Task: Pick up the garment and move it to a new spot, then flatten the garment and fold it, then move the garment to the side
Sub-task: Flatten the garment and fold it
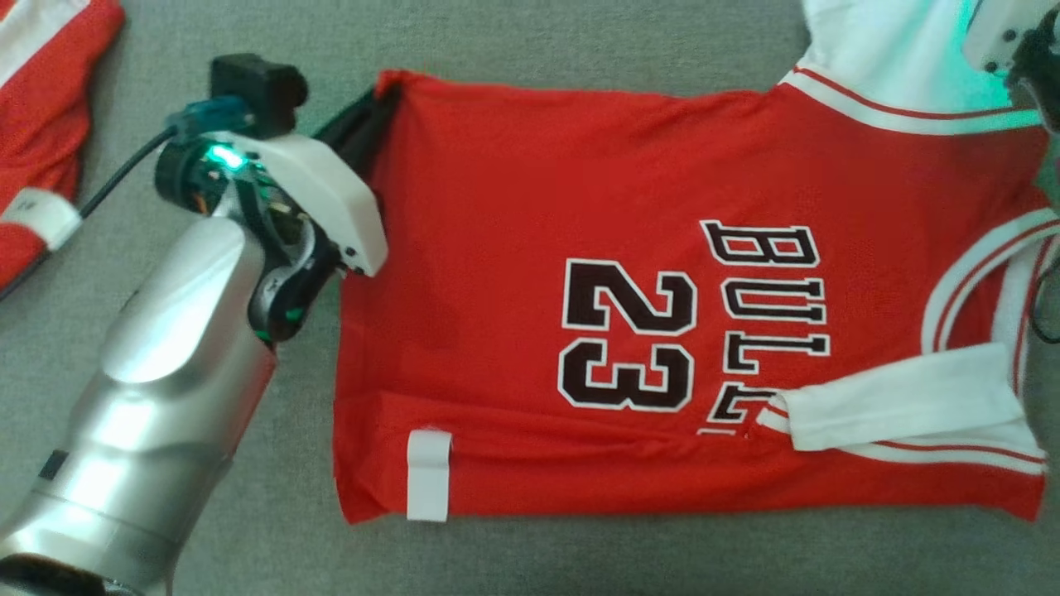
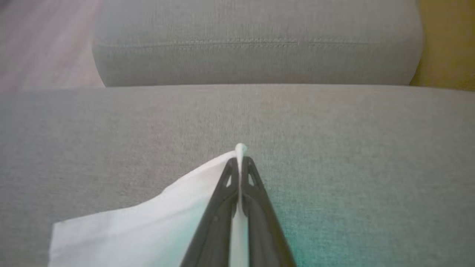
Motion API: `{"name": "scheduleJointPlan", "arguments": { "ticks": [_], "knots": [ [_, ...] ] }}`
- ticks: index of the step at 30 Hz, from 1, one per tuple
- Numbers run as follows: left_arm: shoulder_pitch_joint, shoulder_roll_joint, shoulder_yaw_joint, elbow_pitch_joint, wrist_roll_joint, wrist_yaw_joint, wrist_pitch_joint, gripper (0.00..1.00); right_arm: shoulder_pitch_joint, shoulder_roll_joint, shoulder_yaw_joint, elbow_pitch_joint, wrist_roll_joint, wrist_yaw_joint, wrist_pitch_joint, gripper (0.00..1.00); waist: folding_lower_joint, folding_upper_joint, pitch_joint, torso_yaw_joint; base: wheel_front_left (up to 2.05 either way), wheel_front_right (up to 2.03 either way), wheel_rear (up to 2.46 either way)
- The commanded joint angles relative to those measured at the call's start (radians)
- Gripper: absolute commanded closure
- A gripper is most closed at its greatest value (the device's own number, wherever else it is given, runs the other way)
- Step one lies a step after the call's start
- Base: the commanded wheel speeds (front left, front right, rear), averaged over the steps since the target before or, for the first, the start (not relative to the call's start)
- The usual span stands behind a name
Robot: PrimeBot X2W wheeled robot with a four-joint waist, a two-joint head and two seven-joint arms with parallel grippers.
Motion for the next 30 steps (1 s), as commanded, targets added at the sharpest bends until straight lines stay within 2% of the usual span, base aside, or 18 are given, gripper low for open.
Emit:
{"name": "scheduleJointPlan", "arguments": {
  "ticks": [1,6,10,13,20,26,30],
  "knots": [
    [-0.026,0.044,0.062,-0.013,-0.001,0.022,-0.053,1.00,0.000,0.005,0.024,-0.054,0.031,0.007,-0.047,1.00,-0.0001,0.0000,-0.022,-0.013,0.00,0.00,0.00],
    [-0.004,0.046,0.088,0.011,-0.008,0.034,-0.122,1.00,0.019,-0.005,0.080,-0.077,0.071,0.007,-0.080,1.00,-0.0001,0.0000,-0.058,-0.029,0.00,0.00,0.00],
    [0.028,0.042,0.094,0.026,-0.028,0.022,-0.162,1.00,0.049,-0.023,0.130,-0.096,0.129,0.007,-0.075,1.00,-0.0001,0.0000,-0.103,-0.040,0.00,0.00,0.00],
    [0.072,0.043,0.079,0.032,-0.045,0.010,-0.163,1.00,0.094,-0.041,0.179,-0.129,0.196,0.007,-0.026,1.00,-0.0001,0.0000,-0.147,-0.049,0.00,0.00,0.00],
    [0.204,0.084,0.025,-0.016,-0.075,-0.014,-0.223,1.00,0.236,-0.146,0.246,-0.252,0.276,0.007,0.106,1.00,-0.0001,0.0000,-0.248,-0.061,0.00,0.00,0.00],
    [0.310,0.144,-0.012,-0.045,-0.047,-0.014,-0.297,1.00,0.420,-0.214,0.222,-0.430,0.327,0.007,0.222,1.00,-0.0001,0.0000,-0.290,-0.074,0.00,0.00,0.00],
    [0.371,0.161,-0.015,-0.042,-0.028,0.017,-0.345,1.00,0.605,-0.241,0.134,-0.601,0.332,0.007,0.324,1.00,-0.0001,0.0000,-0.297,-0.078,0.00,0.00,0.00]
  ]
}}
